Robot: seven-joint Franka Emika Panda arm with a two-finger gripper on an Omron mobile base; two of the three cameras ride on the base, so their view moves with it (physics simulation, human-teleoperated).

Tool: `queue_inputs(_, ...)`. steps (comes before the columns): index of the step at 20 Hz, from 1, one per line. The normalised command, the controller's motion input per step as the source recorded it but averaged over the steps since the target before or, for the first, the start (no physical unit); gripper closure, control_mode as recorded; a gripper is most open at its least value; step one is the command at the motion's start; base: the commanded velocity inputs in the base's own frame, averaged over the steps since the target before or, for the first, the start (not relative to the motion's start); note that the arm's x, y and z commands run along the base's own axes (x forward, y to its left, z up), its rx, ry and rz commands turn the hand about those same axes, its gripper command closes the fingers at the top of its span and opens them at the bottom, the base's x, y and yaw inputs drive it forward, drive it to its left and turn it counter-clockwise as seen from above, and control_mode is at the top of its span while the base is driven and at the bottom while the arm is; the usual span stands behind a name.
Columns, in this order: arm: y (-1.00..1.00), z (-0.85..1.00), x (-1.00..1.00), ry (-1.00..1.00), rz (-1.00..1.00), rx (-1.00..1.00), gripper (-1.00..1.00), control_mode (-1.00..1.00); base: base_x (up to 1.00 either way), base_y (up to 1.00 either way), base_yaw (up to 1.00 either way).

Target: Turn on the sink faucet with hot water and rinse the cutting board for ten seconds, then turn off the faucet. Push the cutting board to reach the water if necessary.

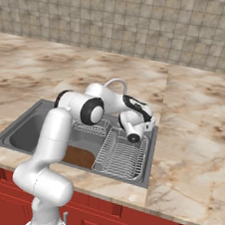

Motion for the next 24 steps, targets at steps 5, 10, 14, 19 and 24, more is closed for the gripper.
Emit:
queue_inputs(5, -0.30, 0.00, -0.37, 0.00, 0.00, 0.00, -1.00, -1.00, 0.00, 0.00, 0.00)
queue_inputs(10, -0.30, 0.00, -0.35, 0.00, 0.00, 0.00, -1.00, -1.00, 0.00, 0.00, 0.00)
queue_inputs(14, -0.30, 0.00, -0.32, 0.00, 0.00, 0.00, -1.00, -1.00, 0.00, 0.00, 0.00)
queue_inputs(19, -0.28, 0.00, -0.28, 0.00, 0.00, 0.00, -1.00, -1.00, 0.00, 0.00, 0.00)
queue_inputs(24, -0.23, 0.00, -0.18, 0.00, 0.00, 0.00, -1.00, -1.00, 0.00, 0.00, 0.00)
